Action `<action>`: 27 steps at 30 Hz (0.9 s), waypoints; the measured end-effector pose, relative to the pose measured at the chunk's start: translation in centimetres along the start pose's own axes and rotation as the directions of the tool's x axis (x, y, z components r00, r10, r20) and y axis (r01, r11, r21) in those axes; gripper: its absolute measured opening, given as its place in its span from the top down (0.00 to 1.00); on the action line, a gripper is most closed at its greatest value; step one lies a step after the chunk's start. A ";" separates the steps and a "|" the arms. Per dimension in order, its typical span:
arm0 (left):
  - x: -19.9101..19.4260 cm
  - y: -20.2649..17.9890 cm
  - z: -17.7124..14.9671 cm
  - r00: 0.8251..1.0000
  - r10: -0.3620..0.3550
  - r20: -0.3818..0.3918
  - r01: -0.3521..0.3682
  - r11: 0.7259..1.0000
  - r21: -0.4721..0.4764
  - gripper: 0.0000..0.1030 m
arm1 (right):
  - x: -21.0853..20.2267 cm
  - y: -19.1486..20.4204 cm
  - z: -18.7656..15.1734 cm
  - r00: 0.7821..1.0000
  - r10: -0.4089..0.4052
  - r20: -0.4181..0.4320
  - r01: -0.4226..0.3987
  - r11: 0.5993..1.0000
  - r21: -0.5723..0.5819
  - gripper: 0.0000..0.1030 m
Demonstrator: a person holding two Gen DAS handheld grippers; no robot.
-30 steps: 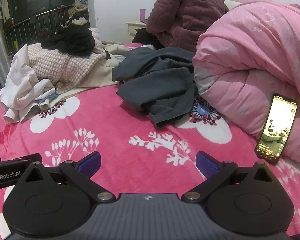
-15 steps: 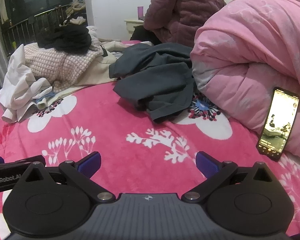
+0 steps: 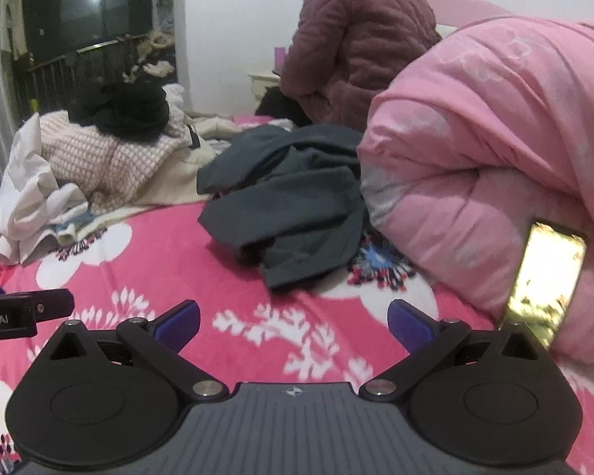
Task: Fold clothes
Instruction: 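Grasp the grey sweatpants with the left gripper while the right gripper grasps them too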
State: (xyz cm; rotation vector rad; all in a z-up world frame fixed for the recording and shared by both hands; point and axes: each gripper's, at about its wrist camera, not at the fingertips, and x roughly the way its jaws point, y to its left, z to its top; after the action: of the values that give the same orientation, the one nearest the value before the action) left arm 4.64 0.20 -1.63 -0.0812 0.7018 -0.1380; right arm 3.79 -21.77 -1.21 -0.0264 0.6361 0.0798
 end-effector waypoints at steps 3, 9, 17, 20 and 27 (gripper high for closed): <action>2.2 -0.3 1.4 0.999 -0.032 0.029 0.031 0.999 0.036 0.00 | 1.8 -0.4 0.6 1.000 0.000 0.030 0.002 0.998 -0.059 0.00; 8.0 -0.8 5.9 0.996 -0.029 0.089 0.021 0.996 0.089 0.00 | 6.3 -0.1 1.5 0.997 0.024 0.074 -0.011 0.984 -0.176 0.00; 17.3 -6.3 11.9 0.977 -0.175 0.121 0.141 0.958 0.248 0.00 | 12.9 1.4 1.7 0.990 0.090 0.107 -0.065 0.973 -0.223 0.00; 20.0 -9.3 13.5 0.959 -0.257 0.118 0.213 0.932 0.294 0.00 | 14.9 1.4 1.8 0.988 0.099 0.115 -0.075 0.977 -0.200 0.00; 25.9 -14.7 14.2 0.971 -0.234 0.041 0.199 0.895 0.400 0.32 | 19.3 1.9 1.6 0.989 0.105 0.103 -0.085 0.979 -0.183 0.00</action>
State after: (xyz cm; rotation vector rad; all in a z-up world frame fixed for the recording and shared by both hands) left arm 31.99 -17.94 -5.54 0.2213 0.5632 -0.4863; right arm 20.07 -18.49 -11.42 -0.1635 0.5164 0.2297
